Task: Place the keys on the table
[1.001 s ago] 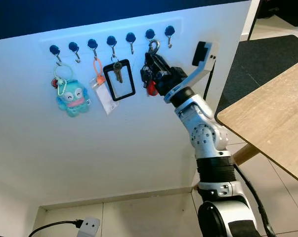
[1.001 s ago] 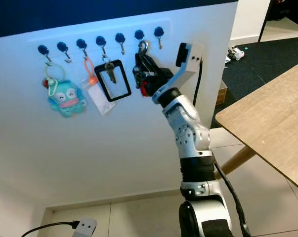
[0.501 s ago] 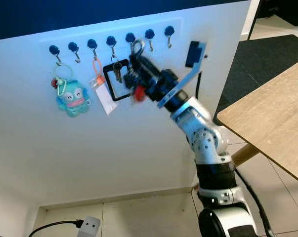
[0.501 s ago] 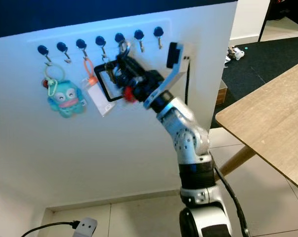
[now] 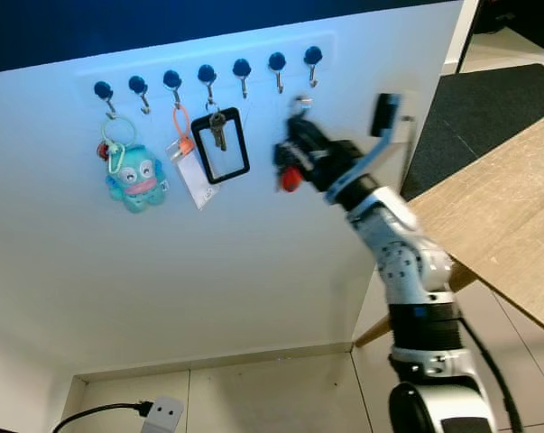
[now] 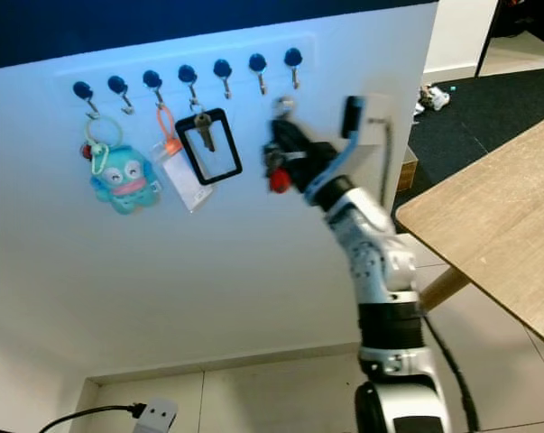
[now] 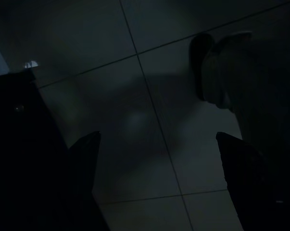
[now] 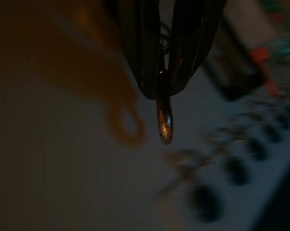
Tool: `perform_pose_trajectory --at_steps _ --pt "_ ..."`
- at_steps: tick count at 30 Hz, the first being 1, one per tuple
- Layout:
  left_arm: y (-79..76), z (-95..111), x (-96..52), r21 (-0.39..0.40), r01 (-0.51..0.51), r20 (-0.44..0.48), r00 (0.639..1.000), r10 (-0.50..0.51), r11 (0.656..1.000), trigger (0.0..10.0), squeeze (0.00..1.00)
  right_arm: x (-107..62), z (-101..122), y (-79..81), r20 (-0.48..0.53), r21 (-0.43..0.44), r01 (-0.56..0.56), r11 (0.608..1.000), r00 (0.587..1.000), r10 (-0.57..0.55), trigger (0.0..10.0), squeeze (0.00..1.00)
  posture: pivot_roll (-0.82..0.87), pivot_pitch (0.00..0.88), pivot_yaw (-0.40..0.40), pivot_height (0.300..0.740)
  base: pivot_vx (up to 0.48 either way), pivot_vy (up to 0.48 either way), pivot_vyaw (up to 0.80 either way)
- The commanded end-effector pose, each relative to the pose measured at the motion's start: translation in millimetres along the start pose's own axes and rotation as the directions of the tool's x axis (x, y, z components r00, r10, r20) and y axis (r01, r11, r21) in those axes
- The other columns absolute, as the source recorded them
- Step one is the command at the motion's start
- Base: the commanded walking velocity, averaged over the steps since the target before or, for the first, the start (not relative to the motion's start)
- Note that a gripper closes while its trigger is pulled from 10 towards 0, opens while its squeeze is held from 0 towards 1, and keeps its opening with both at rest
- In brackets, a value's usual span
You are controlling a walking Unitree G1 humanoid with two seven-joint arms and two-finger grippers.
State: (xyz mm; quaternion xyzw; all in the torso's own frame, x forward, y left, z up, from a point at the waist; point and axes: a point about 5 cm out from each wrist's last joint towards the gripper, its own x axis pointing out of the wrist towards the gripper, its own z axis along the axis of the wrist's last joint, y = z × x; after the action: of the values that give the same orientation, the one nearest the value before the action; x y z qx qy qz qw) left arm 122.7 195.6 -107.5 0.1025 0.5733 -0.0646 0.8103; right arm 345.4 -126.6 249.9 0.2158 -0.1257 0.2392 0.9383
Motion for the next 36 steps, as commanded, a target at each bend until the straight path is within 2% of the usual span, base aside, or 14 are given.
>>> perform_pose_trajectory --at_steps 1,8,9,10,12,18,21,25,27,28,32,34,36 --pt "-1.0 -5.0 -0.3 0.015 0.007 -0.016 1.0 -0.007 1.0 10.0 0.0 -3.1 0.5 -11.6 0.002 -0.019 0.07 0.997 0.998 -0.07 10.0 0.0 -0.12 0.079 0.113 0.74 0.0 0.0 0.0" --pt "-1.1 -5.0 -0.3 0.014 0.008 -0.016 1.0 -0.008 1.0 10.0 0.0 -10.4 5.7 -27.0 0.005 -0.08 0.153 0.985 0.988 -0.154 10.0 0.0 -0.12 0.079 0.113 0.74 0.0 0.0 0.0" --pt "-1.0 -4.9 -0.3 0.014 0.008 -0.016 1.0 -0.008 1.0 10.0 0.0 -13.3 9.1 -34.2 0.021 -0.111 0.203 0.973 0.979 -0.202 10.0 0.0 -0.13 0.083 0.114 0.74 0.0 0.0 0.0" --pt "-1.0 -4.9 -0.3 0.014 0.008 -0.016 1.0 -0.008 1.0 10.0 0.0 -13.3 9.1 -34.2 0.021 -0.111 0.203 0.973 0.979 -0.202 10.0 0.0 -0.13 0.083 0.114 0.74 0.0 0.0 0.0" --pt "-0.9 -4.8 -0.3 0.015 0.008 -0.016 1.0 -0.007 1.0 10.0 0.0 -16.4 14.5 -43.9 0.05 -0.131 0.276 0.952 0.961 -0.272 10.0 0.0 -0.13 0.083 0.114 0.74 0.0 0.0 0.0" --pt "-0.7 -5.4 -0.4 0.018 0.009 -0.018 1.0 -0.009 1.0 10.0 0.0 -22.5 16.4 -55.5 0.045 -0.191 0.339 0.921 0.94 -0.337 10.0 0.0 -0.13 0.088 0.119 0.74 0.0 0.0 0.0" --pt "-0.8 -5.7 -0.4 0.021 0.01 -0.018 1.0 -0.009 1.0 10.0 0.0 -24.2 10.2 -47.7 -0.014 -0.154 0.212 0.965 0.976 -0.216 10.0 0.0 -0.13 0.09 0.119 0.74 0.0 0.0 0.0" --pt "-1.1 -5.9 -0.4 0.021 0.01 -0.018 1.0 -0.009 1.0 10.0 0.0 -26.1 11.2 -40.1 -0.022 -0.159 0.125 0.979 0.991 -0.13 10.0 0.0 -0.13 0.091 0.119 0.74 0.0 0.0 0.0" --pt "-1.1 -5.9 -0.4 0.02 0.01 -0.018 1.0 -0.009 1.0 10.0 0.0 -30.9 14.4 -30.9 -0.037 -0.139 -0.002 0.99 0.999 -0.004 10.0 0.0 -0.13 0.091 0.119 0.74 0.0 0.0 0.0" --pt "-1.1 -5.9 -0.4 0.02 0.01 -0.018 1.0 -0.009 1.0 10.0 0.0 -30.9 14.4 -30.9 -0.037 -0.139 -0.002 0.99 0.999 -0.004 10.0 0.0 -0.13 0.091 0.119 0.74 0.0 0.0 0.0" --pt "-1.3 -6.2 -0.4 0.022 0.012 -0.02 1.0 -0.011 1.0 10.0 0.0 -45.9 18.6 -17.3 -0.097 -0.175 -0.212 0.961 0.975 0.198 10.0 0.0 -0.13 0.095 0.119 0.74 0.0 0.0 0.0" --pt "-1.4 -6.4 -0.4 0.022 0.012 -0.021 1.0 -0.012 1.0 10.0 0.0 -49.4 19.5 -15.5 -0.109 -0.18 -0.246 0.952 0.967 0.229 10.0 0.0 -0.13 0.095 0.119 0.74 0.0 0.0 0.0" --pt "-1.8 -6.6 -0.4 0.023 0.014 -0.021 1.0 -0.014 1.0 10.0 0.0 -65.0 20.3 -10.5 -0.172 -0.186 -0.367 0.911 0.926 0.338 10.0 0.0 -0.14 0.097 0.12 0.74 0.0 0.0 0.0"
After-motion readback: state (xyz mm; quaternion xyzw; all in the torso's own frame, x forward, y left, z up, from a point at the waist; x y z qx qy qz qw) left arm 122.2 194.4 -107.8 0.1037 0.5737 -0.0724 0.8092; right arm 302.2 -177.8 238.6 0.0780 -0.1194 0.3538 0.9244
